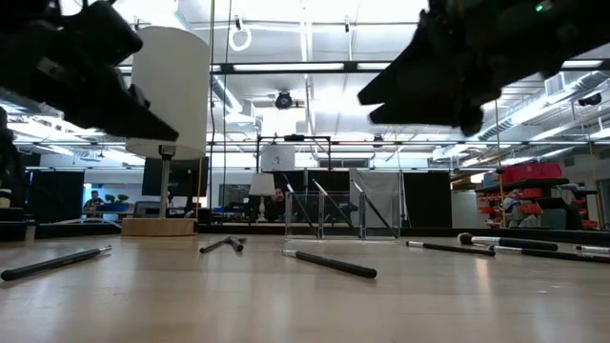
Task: Put items in baskets/containers
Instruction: Put the black eyeshadow brush into the transparent organizer
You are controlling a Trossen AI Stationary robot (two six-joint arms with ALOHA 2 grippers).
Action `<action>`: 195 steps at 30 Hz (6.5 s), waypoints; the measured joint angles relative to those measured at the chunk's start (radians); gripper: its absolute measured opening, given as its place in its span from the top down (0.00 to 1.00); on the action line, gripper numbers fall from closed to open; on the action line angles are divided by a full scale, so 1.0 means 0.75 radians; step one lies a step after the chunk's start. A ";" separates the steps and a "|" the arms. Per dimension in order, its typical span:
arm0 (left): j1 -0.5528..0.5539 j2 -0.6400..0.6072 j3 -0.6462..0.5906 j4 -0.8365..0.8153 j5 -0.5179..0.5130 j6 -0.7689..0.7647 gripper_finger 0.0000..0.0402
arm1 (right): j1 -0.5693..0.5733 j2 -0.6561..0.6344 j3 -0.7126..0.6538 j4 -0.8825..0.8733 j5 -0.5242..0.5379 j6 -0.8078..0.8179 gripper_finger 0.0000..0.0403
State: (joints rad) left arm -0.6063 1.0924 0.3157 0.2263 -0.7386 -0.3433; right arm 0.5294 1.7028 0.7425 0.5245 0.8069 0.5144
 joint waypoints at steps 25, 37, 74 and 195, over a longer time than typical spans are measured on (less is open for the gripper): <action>-0.033 0.493 -0.018 0.259 -0.361 -0.330 0.92 | -0.163 0.360 0.663 -1.158 -0.034 0.368 0.43; -0.033 0.493 -0.018 0.267 -0.361 -0.329 0.92 | -0.224 0.236 0.453 -1.681 -0.077 0.896 0.48; -0.033 0.492 -0.018 0.290 -0.366 -0.328 0.92 | -0.380 0.095 -0.278 -0.536 -0.119 0.534 0.98; 0.680 0.683 1.080 -0.365 0.802 0.358 0.95 | -0.262 -0.037 0.044 0.115 -0.184 -0.557 0.60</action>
State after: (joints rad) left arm -0.0963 1.6047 1.1255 -0.0478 -0.1369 -0.0746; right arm 0.3333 1.6748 0.7757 0.6107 0.6692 0.0970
